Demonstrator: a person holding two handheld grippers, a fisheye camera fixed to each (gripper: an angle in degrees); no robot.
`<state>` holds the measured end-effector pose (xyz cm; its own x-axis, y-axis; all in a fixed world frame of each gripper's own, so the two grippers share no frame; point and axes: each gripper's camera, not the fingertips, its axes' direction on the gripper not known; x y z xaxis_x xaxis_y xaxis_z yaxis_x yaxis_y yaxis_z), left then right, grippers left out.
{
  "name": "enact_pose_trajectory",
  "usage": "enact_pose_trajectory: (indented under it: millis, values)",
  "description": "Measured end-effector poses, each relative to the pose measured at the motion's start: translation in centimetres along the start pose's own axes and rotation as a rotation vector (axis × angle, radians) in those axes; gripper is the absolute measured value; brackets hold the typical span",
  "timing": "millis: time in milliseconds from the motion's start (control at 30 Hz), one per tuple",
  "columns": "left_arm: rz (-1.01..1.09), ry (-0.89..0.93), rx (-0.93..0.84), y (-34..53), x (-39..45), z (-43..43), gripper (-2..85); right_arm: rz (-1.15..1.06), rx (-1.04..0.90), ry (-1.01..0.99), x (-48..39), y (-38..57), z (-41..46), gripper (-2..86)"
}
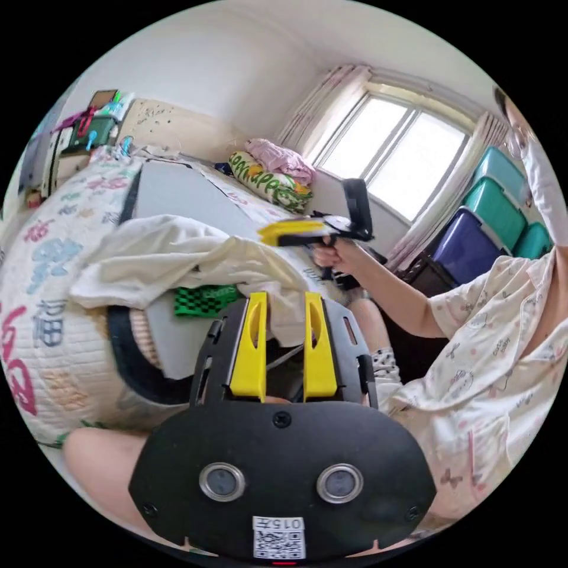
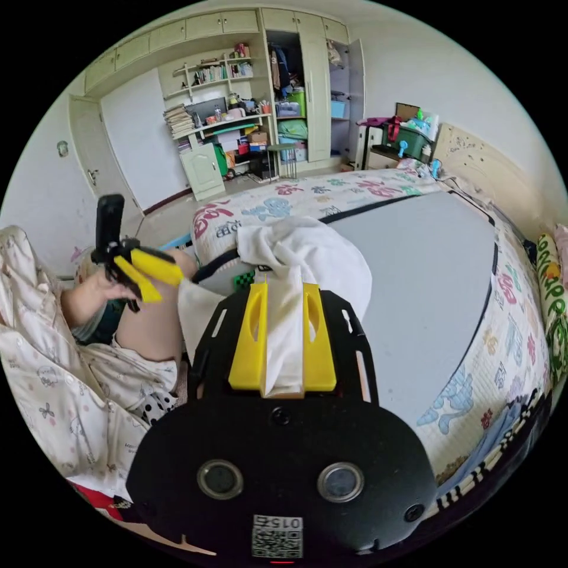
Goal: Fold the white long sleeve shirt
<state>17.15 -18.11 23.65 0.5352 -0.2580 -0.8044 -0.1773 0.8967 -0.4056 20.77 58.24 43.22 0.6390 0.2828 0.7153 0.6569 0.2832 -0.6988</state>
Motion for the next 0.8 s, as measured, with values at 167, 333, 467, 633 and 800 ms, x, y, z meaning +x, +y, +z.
enact_pose_trajectory:
  millis: [167, 333, 467, 633, 800]
  values:
    - [0.150, -0.302, -0.135, -5.0, -0.5, -2.6, 9.1, 0.067, 0.005, -0.028, -0.5, -0.3, -1.2, 10.1]
    - [0.384, -0.538, -0.420, -6.9, -0.9, 1.3, 9.6, 0.129, -0.017, -0.082, -0.9, -3.0, -0.7, 8.7]
    - [0.542, -0.528, -0.472, -6.8, -1.3, 3.4, 9.5, 0.138, -0.084, -0.016, -2.1, -4.3, -0.8, 6.2]
    - [0.612, -0.455, -0.547, -4.9, -3.9, 5.7, 9.0, 0.155, -0.122, -0.034, -3.5, -5.3, -3.3, 4.6]
    - [0.555, -0.460, -0.549, -0.3, -7.9, 5.3, 2.2, 0.218, -0.111, -0.062, -4.5, -6.0, -7.1, 1.4]
